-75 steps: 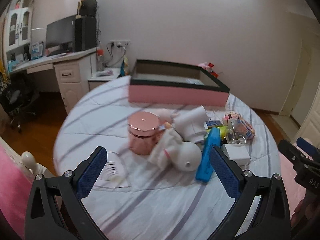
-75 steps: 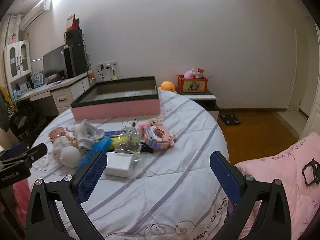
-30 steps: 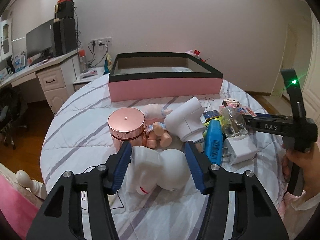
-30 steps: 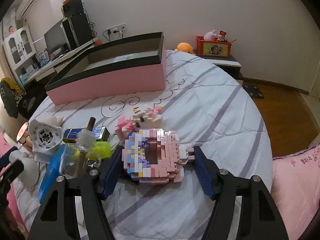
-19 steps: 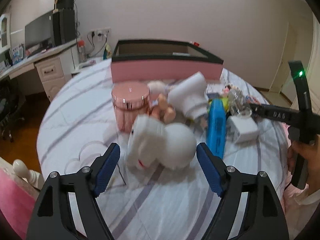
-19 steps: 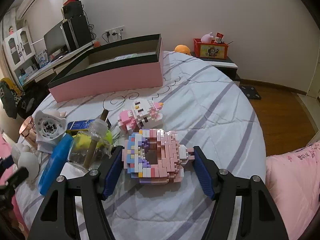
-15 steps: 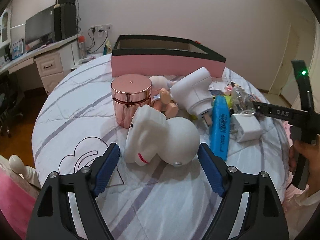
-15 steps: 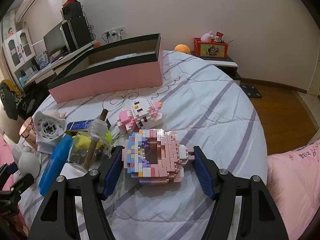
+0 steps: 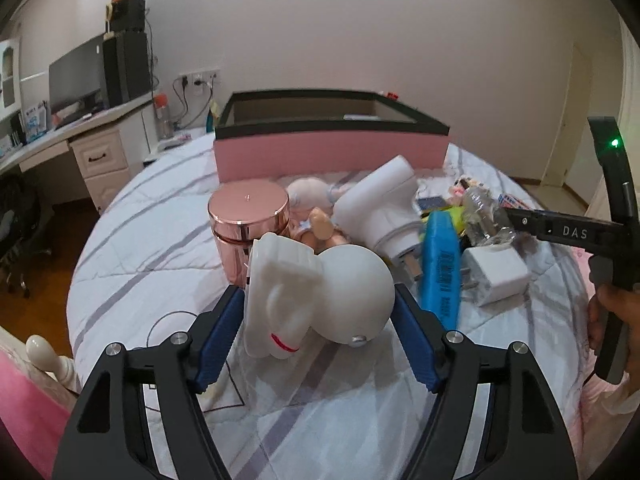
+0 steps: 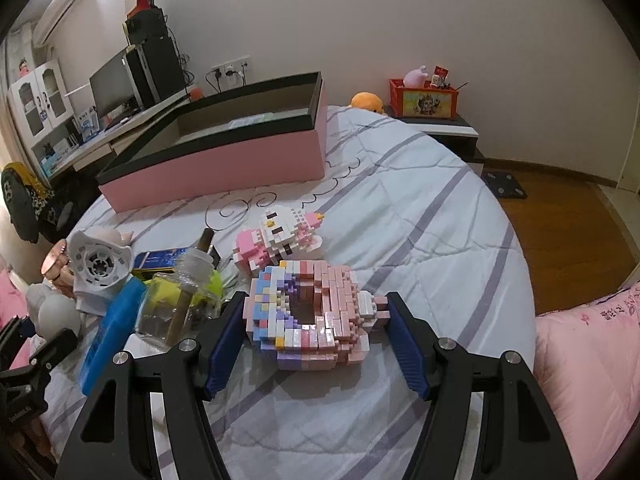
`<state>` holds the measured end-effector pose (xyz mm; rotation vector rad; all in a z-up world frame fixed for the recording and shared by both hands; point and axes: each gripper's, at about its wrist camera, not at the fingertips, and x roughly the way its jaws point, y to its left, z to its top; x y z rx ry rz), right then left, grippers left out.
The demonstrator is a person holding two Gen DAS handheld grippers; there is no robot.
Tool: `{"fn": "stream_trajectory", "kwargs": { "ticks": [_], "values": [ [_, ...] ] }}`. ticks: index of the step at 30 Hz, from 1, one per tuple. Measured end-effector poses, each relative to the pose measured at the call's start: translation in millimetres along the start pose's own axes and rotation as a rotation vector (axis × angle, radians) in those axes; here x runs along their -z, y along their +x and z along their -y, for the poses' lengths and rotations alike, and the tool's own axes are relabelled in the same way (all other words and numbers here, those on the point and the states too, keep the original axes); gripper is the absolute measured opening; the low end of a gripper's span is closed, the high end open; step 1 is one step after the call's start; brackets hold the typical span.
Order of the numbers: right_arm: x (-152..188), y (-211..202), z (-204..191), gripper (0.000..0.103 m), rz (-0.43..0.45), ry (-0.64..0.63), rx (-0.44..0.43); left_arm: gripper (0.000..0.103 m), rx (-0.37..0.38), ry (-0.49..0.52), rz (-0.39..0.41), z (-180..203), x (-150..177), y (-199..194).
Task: Organize rigid objects
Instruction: 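Lift both held items into the pink box and open both tools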
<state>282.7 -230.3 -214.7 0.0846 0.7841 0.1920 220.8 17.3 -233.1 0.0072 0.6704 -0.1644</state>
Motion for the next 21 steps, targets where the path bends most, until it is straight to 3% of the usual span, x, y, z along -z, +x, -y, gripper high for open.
{"fn": "stream_trajectory", "kwargs": {
  "ticks": [4, 9, 16, 21],
  "values": [
    [-0.6, -15.2, -3.9, 0.068, 0.036, -0.006, 0.005, 0.075, 0.012, -0.005, 0.019, 2.2, -4.8, -13.4],
    [-4.8, -47.5, -19.8, 0.069, 0.121, -0.027, 0.0, 0.075, -0.017, 0.003, 0.099, 7.1, -19.6, -38.2],
    [-24.4, -95.6, -63.7, 0.069, 0.27, -0.103, -0.024, 0.075, -0.097, 0.037, 0.256, 15.9, -62.4, -74.5],
    [-43.4, -107.9, -88.6, 0.069, 0.324, -0.147, -0.062, 0.075, -0.114, 0.038, 0.338, 13.7, -97.1, -89.8]
  ]
}}
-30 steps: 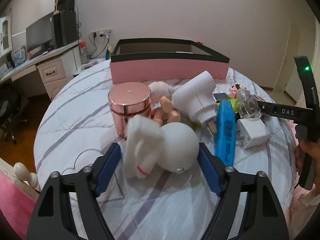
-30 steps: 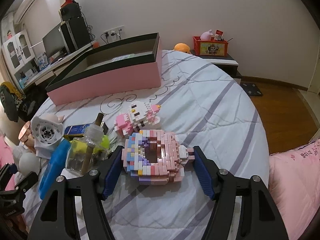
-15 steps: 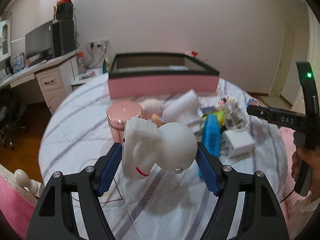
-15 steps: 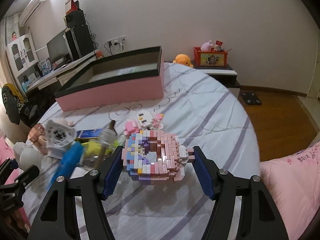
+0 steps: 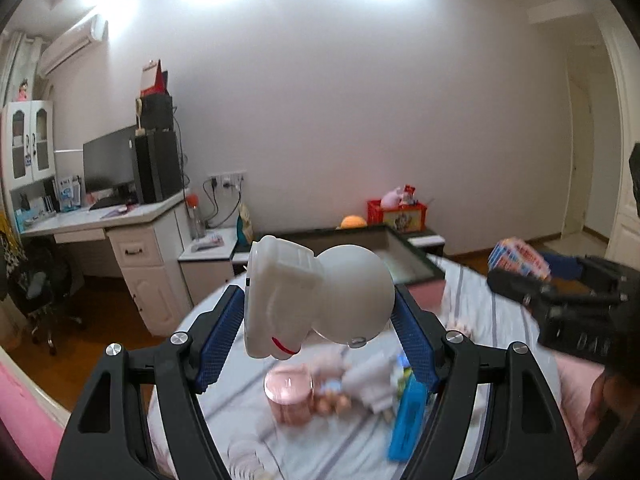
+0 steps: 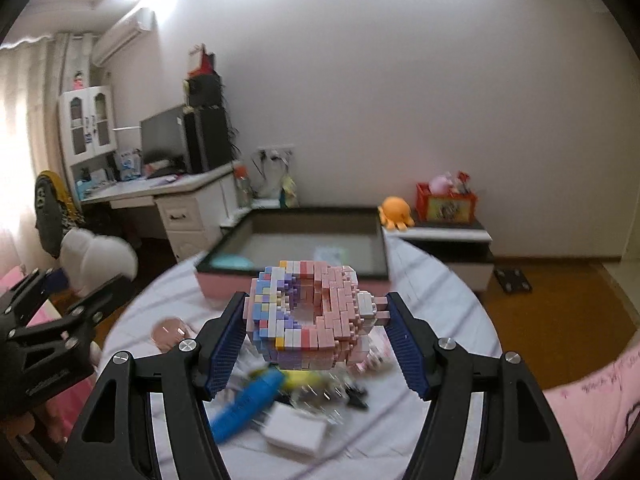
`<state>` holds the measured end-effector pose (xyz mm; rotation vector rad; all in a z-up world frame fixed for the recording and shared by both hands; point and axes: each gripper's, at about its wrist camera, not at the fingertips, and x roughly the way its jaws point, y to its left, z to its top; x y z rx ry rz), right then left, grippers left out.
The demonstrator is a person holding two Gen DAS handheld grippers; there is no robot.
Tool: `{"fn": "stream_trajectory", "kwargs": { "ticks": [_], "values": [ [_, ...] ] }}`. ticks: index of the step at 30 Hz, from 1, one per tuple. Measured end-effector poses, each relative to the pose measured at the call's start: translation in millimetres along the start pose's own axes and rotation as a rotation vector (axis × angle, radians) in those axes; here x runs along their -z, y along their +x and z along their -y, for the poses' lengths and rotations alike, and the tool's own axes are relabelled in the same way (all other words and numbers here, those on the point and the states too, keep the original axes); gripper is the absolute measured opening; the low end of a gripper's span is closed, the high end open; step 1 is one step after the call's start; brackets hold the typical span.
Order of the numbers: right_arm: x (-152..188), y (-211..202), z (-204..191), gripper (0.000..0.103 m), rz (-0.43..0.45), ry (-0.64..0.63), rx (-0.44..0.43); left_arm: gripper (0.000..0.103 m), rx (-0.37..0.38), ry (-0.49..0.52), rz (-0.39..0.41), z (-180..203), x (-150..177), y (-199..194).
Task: Organize rigid objects
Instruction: 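Lift both held items into the pink box and open both tools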
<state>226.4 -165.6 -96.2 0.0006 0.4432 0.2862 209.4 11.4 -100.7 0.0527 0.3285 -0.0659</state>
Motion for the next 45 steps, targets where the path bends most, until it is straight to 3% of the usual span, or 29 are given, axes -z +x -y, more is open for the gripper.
{"fn": "stream_trajectory", "kwargs": {
  "ticks": [7, 12, 14, 19, 29, 33, 35, 38, 40, 43, 45],
  "values": [
    [-27.4, 21.2, -7.9, 0.069, 0.025, -0.025, -0.012, 0.074, -0.017, 0.023, 0.046, -4.9, -35.3, 27.0],
    [-48.3, 53.0, -1.7, 0.069, 0.01, -0.03, -0.016, 0.074, 0.019, 0.033, 0.006, -12.6, -54.7, 73.8],
    [-56.7, 72.9, 3.3, 0.069, -0.011, -0.03, -0.021, 0.074, 0.075, 0.01, -0.036, -20.7, -63.0, 102.2],
    [-73.4, 133.9, 10.5, 0.069, -0.113, -0.047, -0.02, 0.074, 0.096, 0.029, -0.17, -30.4, -68.2, 176.6],
    [-62.1, 260.2, 13.0, 0.069, -0.397, -0.057, -0.023, 0.074, 0.041, 0.082, -0.46, -45.0, -41.4, 304.9],
    [-53.4, 291.0, 14.3, 0.069, -0.487, -0.05, -0.03, 0.074, 0.017, 0.076, -0.533, -48.1, -28.9, 326.8],
    [-51.2, 301.6, 17.0, 0.069, -0.522, -0.056, -0.018, 0.074, -0.025, 0.114, -0.538, -43.7, -27.8, 330.9],
    [-48.4, 310.0, 24.2, 0.069, -0.545, -0.029, -0.006, 0.076, -0.017, 0.097, -0.528, -46.2, -27.9, 329.2],
    [-49.6, 308.4, 26.4, 0.069, -0.527, -0.015, -0.016, 0.081, -0.009, 0.081, -0.518, -50.6, -28.6, 326.3],
    [-54.4, 295.4, 29.7, 0.08, -0.484, 0.008, -0.015, 0.092, -0.006, 0.066, -0.482, -54.9, -31.7, 311.0],
    [-62.6, 276.3, 31.4, 0.081, -0.427, 0.019, -0.027, 0.095, -0.012, 0.056, -0.445, -59.3, -35.6, 296.6]
  ]
}}
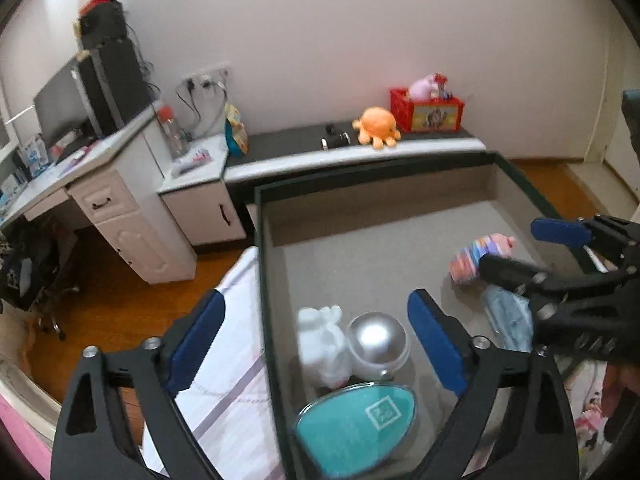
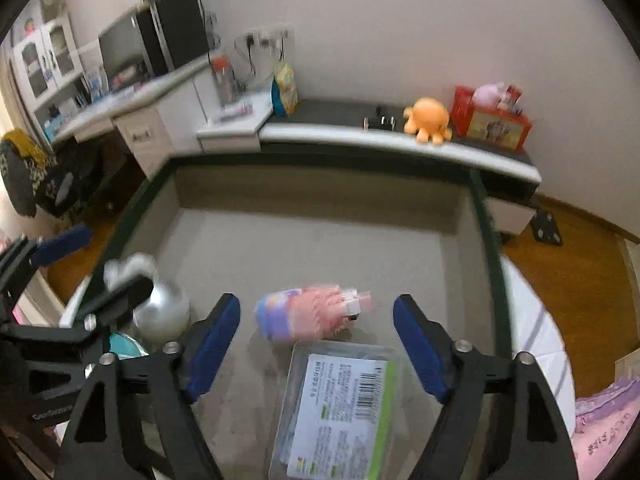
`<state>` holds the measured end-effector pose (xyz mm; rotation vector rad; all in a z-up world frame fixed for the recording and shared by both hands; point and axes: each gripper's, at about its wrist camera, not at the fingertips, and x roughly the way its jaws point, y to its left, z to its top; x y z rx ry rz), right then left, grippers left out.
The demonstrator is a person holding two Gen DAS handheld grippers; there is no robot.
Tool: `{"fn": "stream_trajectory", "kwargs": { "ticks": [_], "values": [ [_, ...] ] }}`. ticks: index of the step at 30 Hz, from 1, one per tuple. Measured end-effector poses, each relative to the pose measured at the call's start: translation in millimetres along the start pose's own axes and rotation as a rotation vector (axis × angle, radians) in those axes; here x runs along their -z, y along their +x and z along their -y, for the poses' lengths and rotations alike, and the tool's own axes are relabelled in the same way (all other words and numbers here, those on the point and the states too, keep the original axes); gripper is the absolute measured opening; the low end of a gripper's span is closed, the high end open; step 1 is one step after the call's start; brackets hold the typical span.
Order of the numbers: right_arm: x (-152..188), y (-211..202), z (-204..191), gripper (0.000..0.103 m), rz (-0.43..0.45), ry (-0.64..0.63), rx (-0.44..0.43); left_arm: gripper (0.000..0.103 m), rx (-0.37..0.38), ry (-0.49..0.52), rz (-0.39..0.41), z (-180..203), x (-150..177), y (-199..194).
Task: Organize rigid objects
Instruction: 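Lift both held items into the pink box and open both tools, then withdraw both tools from the pink box back over the table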
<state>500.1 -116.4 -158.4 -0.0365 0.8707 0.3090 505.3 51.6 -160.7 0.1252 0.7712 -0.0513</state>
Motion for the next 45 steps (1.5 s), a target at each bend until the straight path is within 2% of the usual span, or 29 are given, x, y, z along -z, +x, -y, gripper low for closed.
{"fn": "stream_trajectory", "kwargs": {
  "ticks": [3, 8, 12, 15, 16, 17, 18, 21, 24, 29, 37, 45],
  "values": [
    [0.8, -38.7, -3.3, 0.081, 0.089, 0.007, -0.025, 0.1, -0.01, -0.029, 0.068, -6.3, 8.3, -36.2],
    [30.5, -122.8, -19.8, 0.084, 0.258, -0.028, -0.031, 0.103, -0.04, -0.1, 0.272, -7.4, 35.0, -132.2],
    [79.4, -189.6, -37.6, 0.085, 0.404, -0.056, -0.005, 0.103, -0.072, -0.1, 0.423, 3.9, 66.1, -203.0],
    [113.1, -224.5, -49.0, 0.087, 0.505, -0.064, 0.031, 0.103, -0.101, -0.094, 0.524, 17.2, 94.3, -250.1],
    [122.1, -233.7, -51.3, 0.088, 0.53, -0.062, 0.048, 0.103, -0.11, -0.094, 0.554, 21.5, 103.8, -262.5],
    [131.9, -243.0, -54.6, 0.097, 0.558, -0.056, 0.066, 0.103, -0.123, -0.09, 0.569, 25.1, 112.0, -272.9],
    [145.0, -256.3, -58.2, 0.103, 0.613, -0.048, 0.081, 0.103, -0.133, -0.083, 0.582, 29.7, 121.0, -283.3],
    [169.8, -276.5, -65.6, 0.103, 0.678, -0.045, 0.119, 0.103, -0.124, -0.084, 0.604, 40.9, 145.2, -307.2],
    [190.3, -288.9, -73.4, 0.103, 0.703, -0.04, 0.158, 0.103, -0.119, -0.089, 0.609, 47.6, 165.0, -324.4],
    [216.9, -305.7, -73.7, 0.103, 0.723, 0.004, 0.152, 0.103, -0.112, -0.117, 0.623, 51.4, 189.9, -347.0],
    [237.0, -324.0, -79.2, 0.103, 0.744, -0.005, 0.157, 0.103, -0.112, -0.122, 0.662, 56.7, 201.7, -373.5],
    [253.6, -337.9, -76.7, 0.103, 0.748, 0.014, 0.169, 0.103, -0.11, -0.11, 0.661, 62.8, 206.6, -380.1]
  ]
}}
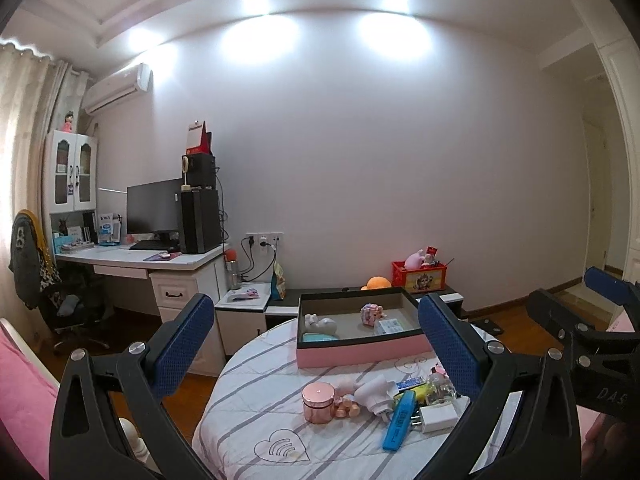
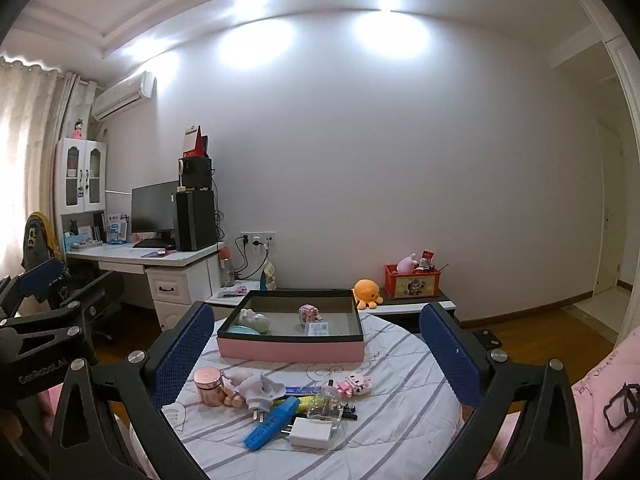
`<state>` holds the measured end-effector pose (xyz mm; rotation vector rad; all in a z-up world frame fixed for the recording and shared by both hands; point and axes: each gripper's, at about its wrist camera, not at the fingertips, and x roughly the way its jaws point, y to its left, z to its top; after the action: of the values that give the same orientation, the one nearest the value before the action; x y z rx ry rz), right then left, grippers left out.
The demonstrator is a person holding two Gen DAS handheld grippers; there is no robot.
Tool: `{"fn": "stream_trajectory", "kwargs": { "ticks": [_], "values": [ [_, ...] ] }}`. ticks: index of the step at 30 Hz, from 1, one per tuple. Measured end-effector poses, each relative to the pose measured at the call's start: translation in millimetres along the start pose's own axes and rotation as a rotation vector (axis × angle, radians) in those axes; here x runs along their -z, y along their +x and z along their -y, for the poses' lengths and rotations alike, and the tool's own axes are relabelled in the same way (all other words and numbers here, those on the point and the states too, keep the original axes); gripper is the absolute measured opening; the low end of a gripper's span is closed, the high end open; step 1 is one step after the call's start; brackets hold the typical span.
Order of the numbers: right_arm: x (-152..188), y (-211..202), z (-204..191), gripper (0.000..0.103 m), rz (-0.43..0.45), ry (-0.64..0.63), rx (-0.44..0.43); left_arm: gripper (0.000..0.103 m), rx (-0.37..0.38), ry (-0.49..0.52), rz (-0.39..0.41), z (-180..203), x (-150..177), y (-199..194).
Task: Organize rigid objects
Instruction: 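Withdraw both tools from the pink box back over the table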
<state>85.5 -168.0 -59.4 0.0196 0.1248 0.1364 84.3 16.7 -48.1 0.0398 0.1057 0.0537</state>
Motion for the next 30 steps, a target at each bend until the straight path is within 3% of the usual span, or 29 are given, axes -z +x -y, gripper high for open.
{"fn": "stream_trajectory", "kwargs": {
  "ticks": [13, 20, 24, 30],
  "values": [
    [0.4, 3.5, 1.4, 0.103, -0.04, 0.01, 0.008, 0.103, -0.009, 0.016, -0.025, 5.5, 6.1, 4.9],
    [14.1, 21.2, 6.3, 0.103, -0.111, 0.021, 0.021, 0.103, 0.011, 0.005, -0.122, -3.0, 28.9, 29.7],
    [40.2, 46.9, 11.6, 0.103, -0.215, 0.013, 0.042, 0.103, 0.007, -0.006, -0.225, -12.2, 57.6, 53.6],
    [103.4, 103.0, 15.6, 0.103, -0.468, 0.005, 0.057, 0.103, 0.006, -0.032, -0.382, -25.8, 102.4, 87.3]
  ]
}}
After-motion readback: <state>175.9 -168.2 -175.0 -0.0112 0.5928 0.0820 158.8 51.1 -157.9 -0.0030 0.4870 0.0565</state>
